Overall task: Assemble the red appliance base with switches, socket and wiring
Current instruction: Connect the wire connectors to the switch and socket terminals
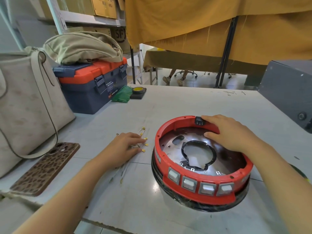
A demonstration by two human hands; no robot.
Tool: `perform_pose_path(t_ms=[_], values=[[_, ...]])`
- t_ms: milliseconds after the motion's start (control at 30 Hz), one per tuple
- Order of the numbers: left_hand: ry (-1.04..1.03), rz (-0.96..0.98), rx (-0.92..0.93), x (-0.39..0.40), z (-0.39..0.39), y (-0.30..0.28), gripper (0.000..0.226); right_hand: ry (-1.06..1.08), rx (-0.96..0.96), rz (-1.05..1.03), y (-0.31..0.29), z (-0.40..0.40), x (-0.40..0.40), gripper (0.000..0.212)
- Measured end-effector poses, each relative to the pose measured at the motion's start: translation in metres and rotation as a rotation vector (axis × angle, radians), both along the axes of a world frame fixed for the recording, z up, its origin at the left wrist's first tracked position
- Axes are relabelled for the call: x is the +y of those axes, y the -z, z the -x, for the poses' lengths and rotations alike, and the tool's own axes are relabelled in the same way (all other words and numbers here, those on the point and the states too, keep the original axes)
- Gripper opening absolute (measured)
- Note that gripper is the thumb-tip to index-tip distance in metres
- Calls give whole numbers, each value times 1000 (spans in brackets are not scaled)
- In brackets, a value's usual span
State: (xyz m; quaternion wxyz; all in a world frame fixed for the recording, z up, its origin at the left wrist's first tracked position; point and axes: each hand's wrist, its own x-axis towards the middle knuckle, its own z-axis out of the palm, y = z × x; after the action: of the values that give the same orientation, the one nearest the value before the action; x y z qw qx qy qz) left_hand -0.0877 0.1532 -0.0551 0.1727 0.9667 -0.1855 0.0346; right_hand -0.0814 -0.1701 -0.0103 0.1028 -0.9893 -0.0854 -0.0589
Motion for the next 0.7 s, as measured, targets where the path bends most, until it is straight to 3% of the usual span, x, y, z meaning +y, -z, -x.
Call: perform_pose_path(t_ms=[267, 367, 533, 700], values=[[37, -30, 39, 15, -13, -6, 37, -7, 18, 0, -3, 1, -2, 56], [0, 83, 7, 18, -14, -7, 33, 4, 19, -24, -4, 0, -5, 55], [-237, 421, -13, 35, -10, -11, 20, 69, 2, -27, -4, -2, -8, 56], [-456, 307, 26, 56, -8, -15, 11, 115, -26, 11, -1, 0, -8, 52]])
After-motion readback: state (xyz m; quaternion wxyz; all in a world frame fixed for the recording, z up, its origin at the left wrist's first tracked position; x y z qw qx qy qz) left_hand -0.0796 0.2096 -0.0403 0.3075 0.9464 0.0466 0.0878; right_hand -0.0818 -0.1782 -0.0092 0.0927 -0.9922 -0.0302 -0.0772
